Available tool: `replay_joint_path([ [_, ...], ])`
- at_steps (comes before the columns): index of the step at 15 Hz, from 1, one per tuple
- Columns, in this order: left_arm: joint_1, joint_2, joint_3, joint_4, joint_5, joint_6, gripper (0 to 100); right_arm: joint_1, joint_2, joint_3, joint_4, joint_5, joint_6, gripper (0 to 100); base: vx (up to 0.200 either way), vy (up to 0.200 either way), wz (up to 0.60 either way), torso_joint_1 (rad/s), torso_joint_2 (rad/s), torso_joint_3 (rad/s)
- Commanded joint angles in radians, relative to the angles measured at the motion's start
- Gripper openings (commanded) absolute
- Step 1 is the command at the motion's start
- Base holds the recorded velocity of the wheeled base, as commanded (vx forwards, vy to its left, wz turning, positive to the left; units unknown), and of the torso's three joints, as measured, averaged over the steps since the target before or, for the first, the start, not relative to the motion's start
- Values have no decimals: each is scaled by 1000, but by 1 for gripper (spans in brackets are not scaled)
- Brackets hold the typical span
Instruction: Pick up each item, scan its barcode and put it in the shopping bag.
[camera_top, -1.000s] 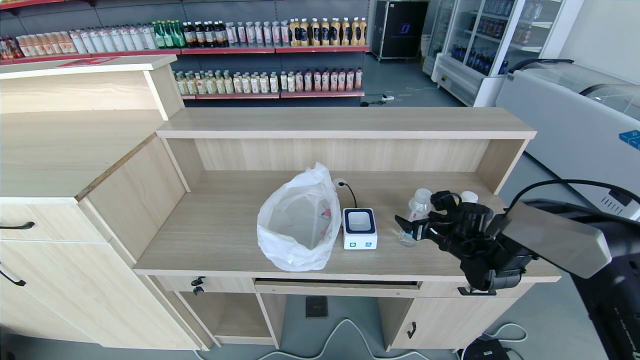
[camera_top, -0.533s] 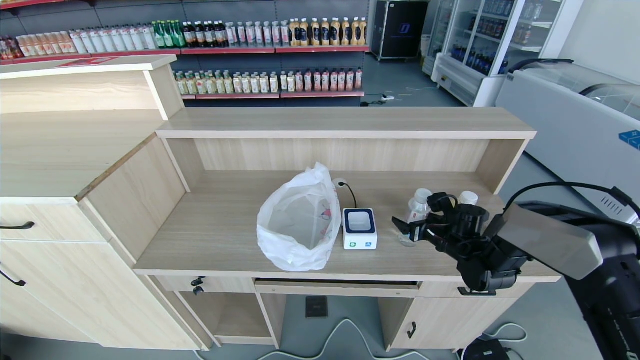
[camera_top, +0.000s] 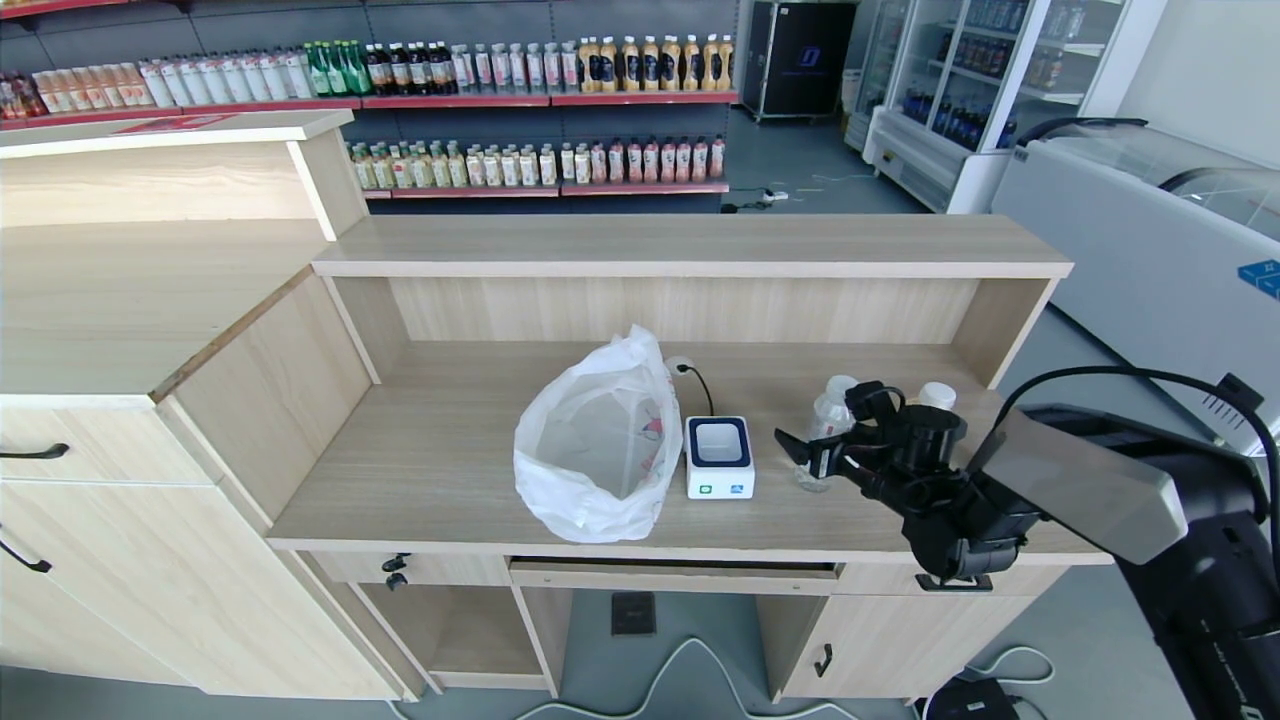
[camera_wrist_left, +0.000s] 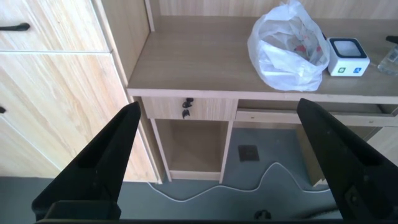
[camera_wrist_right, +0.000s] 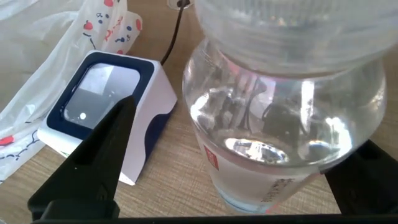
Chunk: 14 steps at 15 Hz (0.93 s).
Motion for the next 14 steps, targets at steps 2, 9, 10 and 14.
replay_joint_path([
  [2,0,0,0,0,0,0,100,1,8,-5,1,1,0,100,0,0,0,0,0,0],
  [9,0,0,0,0,0,0,100,-2,7,-5,-4,-4,1,0,0,0,0,0,0,0],
  [10,0,0,0,0,0,0,100,-4,4,-5,-4,-4,3,0,0,0,0,0,0,0],
  [14,0,0,0,0,0,0,100,-12,-16,-2,-7,-10,1,0,0,0,0,0,0,0],
])
